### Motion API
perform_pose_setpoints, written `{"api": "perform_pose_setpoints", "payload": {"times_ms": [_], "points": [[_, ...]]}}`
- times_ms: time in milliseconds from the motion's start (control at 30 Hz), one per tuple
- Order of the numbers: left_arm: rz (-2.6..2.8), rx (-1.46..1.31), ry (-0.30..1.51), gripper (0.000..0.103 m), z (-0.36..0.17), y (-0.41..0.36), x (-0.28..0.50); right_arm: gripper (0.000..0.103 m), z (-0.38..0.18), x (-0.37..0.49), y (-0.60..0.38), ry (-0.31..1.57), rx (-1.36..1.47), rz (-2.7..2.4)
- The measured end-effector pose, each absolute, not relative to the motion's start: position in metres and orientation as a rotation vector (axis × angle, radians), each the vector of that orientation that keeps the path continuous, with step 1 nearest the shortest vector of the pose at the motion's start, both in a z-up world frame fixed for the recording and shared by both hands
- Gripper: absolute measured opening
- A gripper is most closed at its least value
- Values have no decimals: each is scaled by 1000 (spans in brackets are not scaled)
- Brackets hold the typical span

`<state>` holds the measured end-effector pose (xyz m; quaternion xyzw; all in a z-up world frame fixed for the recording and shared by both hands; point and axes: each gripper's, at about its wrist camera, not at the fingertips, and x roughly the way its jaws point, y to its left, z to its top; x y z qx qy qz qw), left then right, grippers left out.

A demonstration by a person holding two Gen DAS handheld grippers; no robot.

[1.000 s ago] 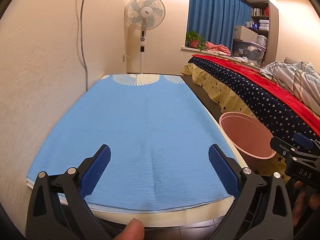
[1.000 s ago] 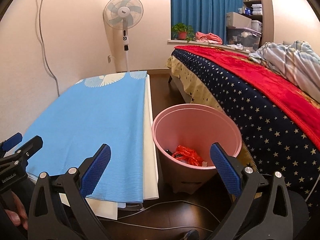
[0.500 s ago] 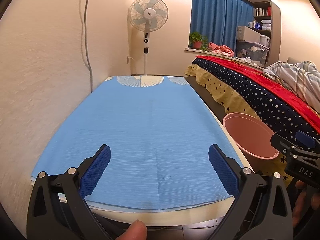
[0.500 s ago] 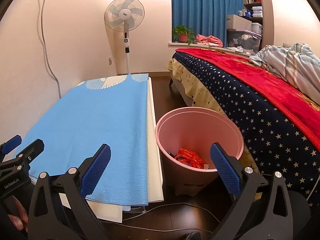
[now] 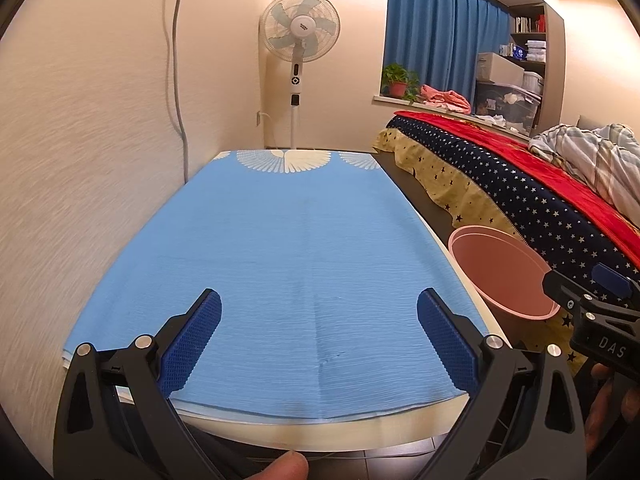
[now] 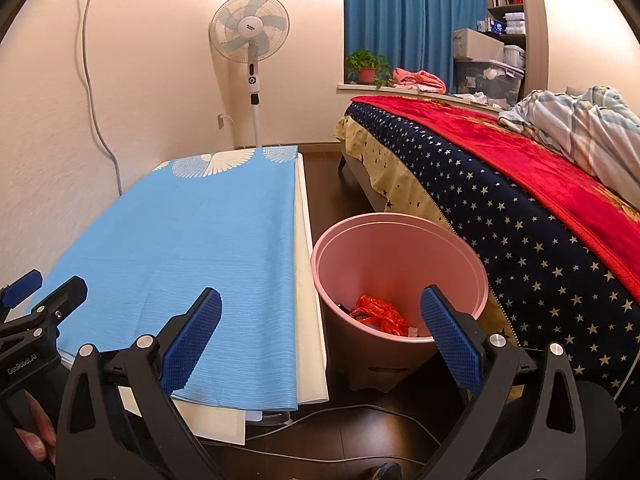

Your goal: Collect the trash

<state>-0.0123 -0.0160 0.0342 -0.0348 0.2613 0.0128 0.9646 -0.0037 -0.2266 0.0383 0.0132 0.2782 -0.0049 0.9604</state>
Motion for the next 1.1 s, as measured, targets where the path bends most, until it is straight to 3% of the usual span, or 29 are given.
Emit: {"api": "perform_pose_setpoints", "payload": {"times_ms": [1100], "points": [[25,-69,527,95,33,-20,-14,98,38,-3,-228,569,34,-15]]}}
